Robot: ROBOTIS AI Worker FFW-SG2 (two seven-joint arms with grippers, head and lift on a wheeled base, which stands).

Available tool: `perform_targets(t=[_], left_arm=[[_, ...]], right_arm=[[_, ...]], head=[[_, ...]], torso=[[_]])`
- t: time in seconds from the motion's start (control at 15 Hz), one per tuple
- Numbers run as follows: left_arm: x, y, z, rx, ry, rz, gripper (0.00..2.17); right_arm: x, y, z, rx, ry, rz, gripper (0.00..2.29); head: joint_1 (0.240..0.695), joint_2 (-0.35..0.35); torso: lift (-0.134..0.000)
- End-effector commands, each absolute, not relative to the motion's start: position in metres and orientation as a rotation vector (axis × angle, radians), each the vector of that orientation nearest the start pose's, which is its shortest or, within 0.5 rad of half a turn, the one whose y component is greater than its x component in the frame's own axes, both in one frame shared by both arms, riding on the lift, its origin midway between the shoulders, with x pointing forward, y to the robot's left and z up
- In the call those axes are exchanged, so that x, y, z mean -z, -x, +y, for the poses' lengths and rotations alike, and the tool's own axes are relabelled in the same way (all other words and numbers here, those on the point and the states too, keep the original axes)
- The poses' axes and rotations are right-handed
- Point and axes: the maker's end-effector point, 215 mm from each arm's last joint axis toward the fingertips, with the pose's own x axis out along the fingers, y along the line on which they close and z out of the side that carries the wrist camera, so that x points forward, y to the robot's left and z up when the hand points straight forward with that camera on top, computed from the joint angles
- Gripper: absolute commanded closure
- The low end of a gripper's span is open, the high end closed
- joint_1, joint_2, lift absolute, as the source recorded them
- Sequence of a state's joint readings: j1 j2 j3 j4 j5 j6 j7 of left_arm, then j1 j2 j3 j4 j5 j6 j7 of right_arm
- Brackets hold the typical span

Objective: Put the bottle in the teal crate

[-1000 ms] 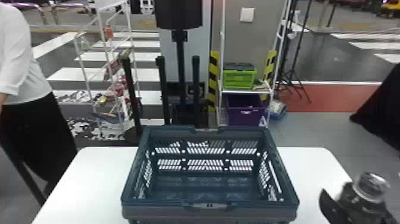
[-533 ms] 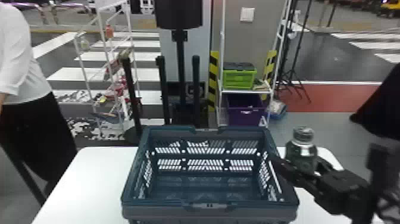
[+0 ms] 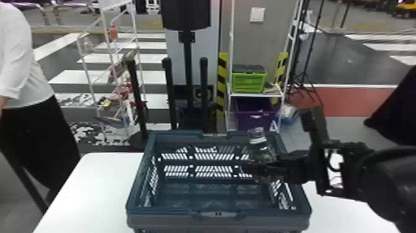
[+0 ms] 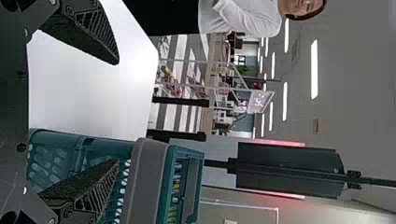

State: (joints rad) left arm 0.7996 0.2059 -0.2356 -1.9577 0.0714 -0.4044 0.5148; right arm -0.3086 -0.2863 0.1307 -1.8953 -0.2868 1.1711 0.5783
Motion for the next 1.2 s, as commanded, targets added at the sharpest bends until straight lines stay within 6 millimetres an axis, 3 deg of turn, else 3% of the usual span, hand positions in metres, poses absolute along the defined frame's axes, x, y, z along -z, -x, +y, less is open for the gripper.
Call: perform_targets(t=[0.0, 0.33, 0.53, 0.73, 0.93, 1.13], left_arm=[[0.395, -0.310, 0.235, -0.243, 0.086, 0.056, 0.14], [0.394, -0.309, 0.239, -0.264, 0.095, 0.042, 0.14], [0.395, -0.309, 0.242, -0.272, 0.100, 0.037, 0.14], [0.394, -0.307, 0.247, -0.283, 0.112, 0.023, 0.14], [0.395, -0.307, 0.248, -0.285, 0.113, 0.019, 0.14], [0.392, -0.305, 0.251, -0.290, 0.126, -0.001, 0.14]], right_arm=[[0.334, -0.556, -0.088, -0.807, -0.057, 0.707, 1.79], [0.370, -0.567, -0.035, -0.891, 0.000, 0.845, 1.79], [0.386, -0.572, -0.005, -0.932, 0.014, 0.908, 1.79], [0.395, -0.589, 0.018, -0.937, 0.103, 0.885, 1.79], [0.420, -0.613, -0.014, -0.901, 0.188, 0.893, 1.79], [0.444, -0.617, -0.032, -0.891, 0.241, 0.909, 1.79]], head=[[0.499, 0.000], [0.499, 0.000], [0.499, 0.000], [0.499, 0.000], [0.499, 0.000], [0.499, 0.000]], torso=[[0.000], [0.000], [0.000], [0.000], [0.000], [0.000]])
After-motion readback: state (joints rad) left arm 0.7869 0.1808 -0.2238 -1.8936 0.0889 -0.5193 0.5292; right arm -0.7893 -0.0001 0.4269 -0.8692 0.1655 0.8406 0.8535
